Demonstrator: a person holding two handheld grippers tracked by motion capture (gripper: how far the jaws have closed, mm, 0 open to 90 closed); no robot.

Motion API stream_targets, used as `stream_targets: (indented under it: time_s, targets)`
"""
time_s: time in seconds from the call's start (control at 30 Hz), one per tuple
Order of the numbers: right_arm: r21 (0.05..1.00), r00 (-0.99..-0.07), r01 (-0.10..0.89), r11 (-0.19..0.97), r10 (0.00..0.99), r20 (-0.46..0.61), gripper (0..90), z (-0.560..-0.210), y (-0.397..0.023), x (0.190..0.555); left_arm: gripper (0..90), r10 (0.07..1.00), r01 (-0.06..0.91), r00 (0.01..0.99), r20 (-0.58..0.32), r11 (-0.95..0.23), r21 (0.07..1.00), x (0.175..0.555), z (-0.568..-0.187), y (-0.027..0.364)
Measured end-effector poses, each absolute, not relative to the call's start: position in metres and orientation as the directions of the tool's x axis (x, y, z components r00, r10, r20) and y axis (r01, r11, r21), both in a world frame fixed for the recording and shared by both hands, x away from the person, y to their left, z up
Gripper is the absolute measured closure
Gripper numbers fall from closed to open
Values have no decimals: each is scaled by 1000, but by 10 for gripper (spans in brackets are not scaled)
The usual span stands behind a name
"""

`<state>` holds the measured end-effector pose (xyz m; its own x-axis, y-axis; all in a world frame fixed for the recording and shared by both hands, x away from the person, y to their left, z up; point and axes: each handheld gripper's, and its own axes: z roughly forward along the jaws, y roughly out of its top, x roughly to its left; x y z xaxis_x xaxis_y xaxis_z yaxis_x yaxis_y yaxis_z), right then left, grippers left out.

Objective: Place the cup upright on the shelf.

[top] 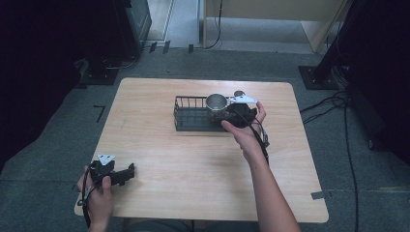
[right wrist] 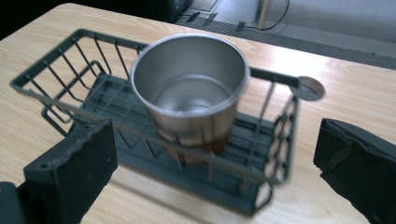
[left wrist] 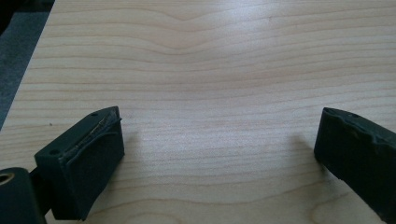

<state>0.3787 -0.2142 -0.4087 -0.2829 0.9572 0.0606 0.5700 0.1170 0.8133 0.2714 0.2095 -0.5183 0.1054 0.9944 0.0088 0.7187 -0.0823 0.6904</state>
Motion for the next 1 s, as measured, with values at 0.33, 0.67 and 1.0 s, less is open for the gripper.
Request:
stream_targets:
  time_s: [0.33,0.67,1.0]
  targets:
    - [812,-229,575,101,973,41,0,-422,-247,342,19,994,718,105,9,-82,691,271,-518,209]
    - [799,-171,598,69,984,43,0,-439,-275,318,19,994,717,105,8,-81,692,271,-519,209]
    - [771,-104,636,34,994,41,0,-469,-309,288,19,994,719,107,10,-84,690,271,-518,210]
